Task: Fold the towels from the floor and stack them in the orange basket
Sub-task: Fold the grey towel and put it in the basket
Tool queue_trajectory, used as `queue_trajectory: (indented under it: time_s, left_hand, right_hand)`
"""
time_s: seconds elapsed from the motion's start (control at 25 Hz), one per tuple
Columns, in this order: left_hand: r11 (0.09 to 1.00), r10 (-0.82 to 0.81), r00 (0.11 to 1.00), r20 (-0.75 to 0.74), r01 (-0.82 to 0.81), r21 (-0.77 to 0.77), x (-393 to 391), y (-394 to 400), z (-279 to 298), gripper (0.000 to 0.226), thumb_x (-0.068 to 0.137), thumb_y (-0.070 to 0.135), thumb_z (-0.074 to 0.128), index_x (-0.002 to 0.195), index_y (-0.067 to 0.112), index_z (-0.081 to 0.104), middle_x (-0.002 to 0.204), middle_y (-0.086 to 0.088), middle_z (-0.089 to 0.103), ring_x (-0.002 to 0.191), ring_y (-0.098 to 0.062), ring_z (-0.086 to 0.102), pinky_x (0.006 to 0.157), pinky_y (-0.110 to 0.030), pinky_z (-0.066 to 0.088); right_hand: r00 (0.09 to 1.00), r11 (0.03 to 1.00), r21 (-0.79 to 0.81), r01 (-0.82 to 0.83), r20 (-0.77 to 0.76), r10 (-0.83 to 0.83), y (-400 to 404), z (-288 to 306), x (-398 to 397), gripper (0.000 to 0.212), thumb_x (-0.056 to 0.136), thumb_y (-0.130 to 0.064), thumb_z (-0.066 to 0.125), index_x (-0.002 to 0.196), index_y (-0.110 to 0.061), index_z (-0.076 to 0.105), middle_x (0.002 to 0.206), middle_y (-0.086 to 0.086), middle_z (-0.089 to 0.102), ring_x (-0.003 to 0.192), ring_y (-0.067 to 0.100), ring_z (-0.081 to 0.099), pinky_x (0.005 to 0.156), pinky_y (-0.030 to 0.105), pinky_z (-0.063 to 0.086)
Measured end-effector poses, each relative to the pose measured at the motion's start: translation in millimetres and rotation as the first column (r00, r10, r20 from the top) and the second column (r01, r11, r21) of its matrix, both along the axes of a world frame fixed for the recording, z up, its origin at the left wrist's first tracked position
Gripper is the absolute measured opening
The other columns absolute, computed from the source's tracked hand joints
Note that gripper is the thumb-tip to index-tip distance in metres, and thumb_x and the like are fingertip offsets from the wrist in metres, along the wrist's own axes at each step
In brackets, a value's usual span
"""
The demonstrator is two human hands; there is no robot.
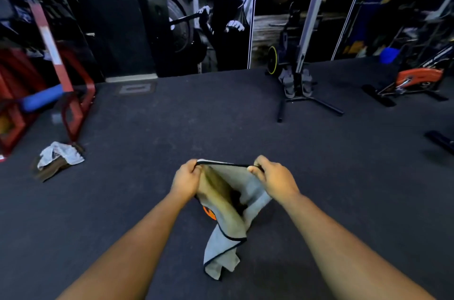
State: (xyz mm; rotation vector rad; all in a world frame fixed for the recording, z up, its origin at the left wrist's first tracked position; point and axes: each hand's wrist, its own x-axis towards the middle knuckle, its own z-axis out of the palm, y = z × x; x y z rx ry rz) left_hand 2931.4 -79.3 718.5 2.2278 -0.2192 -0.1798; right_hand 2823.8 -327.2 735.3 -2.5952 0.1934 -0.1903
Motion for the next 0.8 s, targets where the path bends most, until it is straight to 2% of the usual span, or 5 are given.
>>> queue_trajectory:
  time_s: [0.16, 0.28, 0.48, 0.68, 0.8]
  left_hand:
    - [0.943, -0.190, 0.981, 0.028, 0.174, 0.283, 30.9, 26.4, 3.6, 0.026, 0.099, 0.047, 0.058, 0.090, 0.025, 0.067, 0.081, 0.005, 0.068, 0.083, -0.021, 0.066, 0.069, -0.038, 0.052]
    - [0.752, -0.402, 0.895, 0.191, 0.203, 0.627, 41.7, 36.7, 1.8, 0.043, 0.099, 0.066, 0.046, 0.084, 0.030, 0.063, 0.085, 0.007, 0.065, 0.096, -0.016, 0.057, 0.079, -0.036, 0.040]
    - [0.976, -0.102, 0.995, -0.004, 0.101, 0.193, 46.0, 60.7, -20.6, 0.049, 0.105, 0.052, 0.044, 0.078, 0.012, 0.053, 0.075, -0.004, 0.060, 0.082, -0.031, 0.062, 0.076, -0.045, 0.048]
    - [0.945, -0.327, 0.944, 0.043, 0.326, 0.030, 29.0, 8.1, 22.7, 0.024, 0.101, 0.040, 0.060, 0.087, 0.022, 0.067, 0.082, 0.006, 0.068, 0.079, -0.008, 0.065, 0.074, -0.033, 0.050]
    - [0.845, -0.530, 0.846, 0.062, 0.533, -0.047, 19.2, -19.3, 43.6, 0.015, 0.096, 0.032, 0.072, 0.105, 0.021, 0.075, 0.096, 0.009, 0.076, 0.091, -0.002, 0.070, 0.082, -0.021, 0.053]
  right_hand:
    - [0.951, 0.925, -0.358, -0.131, -0.310, 0.015, -27.3, 11.9, 11.6, 0.039, 0.089, -0.069, 0.060, 0.089, -0.032, 0.048, 0.094, -0.006, 0.063, 0.091, 0.021, 0.062, 0.070, 0.037, 0.045]
    - [0.965, 0.973, -0.063, 0.220, -0.133, -0.227, -40.5, 6.2, 15.3, 0.040, 0.097, -0.045, 0.063, 0.070, -0.021, 0.047, 0.072, -0.002, 0.057, 0.074, 0.023, 0.060, 0.060, 0.036, 0.041]
    - [0.953, 0.945, 0.140, 0.297, -0.100, -0.285, -41.0, 3.4, 20.6, 0.050, 0.084, -0.052, 0.076, 0.063, -0.020, 0.045, 0.059, -0.005, 0.046, 0.057, 0.014, 0.046, 0.053, 0.034, 0.035]
    - [0.960, 0.970, 0.215, -0.113, -0.229, 0.163, 16.1, 29.2, 44.7, 0.083, 0.071, -0.064, 0.082, 0.143, -0.046, 0.045, 0.122, -0.012, 0.060, 0.112, 0.005, 0.056, 0.095, 0.036, 0.053]
    - [0.946, 0.954, 0.093, -0.286, -0.128, 0.296, 30.7, 24.5, 60.8, 0.017, 0.087, -0.036, 0.074, 0.102, -0.036, 0.066, 0.093, -0.009, 0.072, 0.089, 0.012, 0.068, 0.081, 0.042, 0.056]
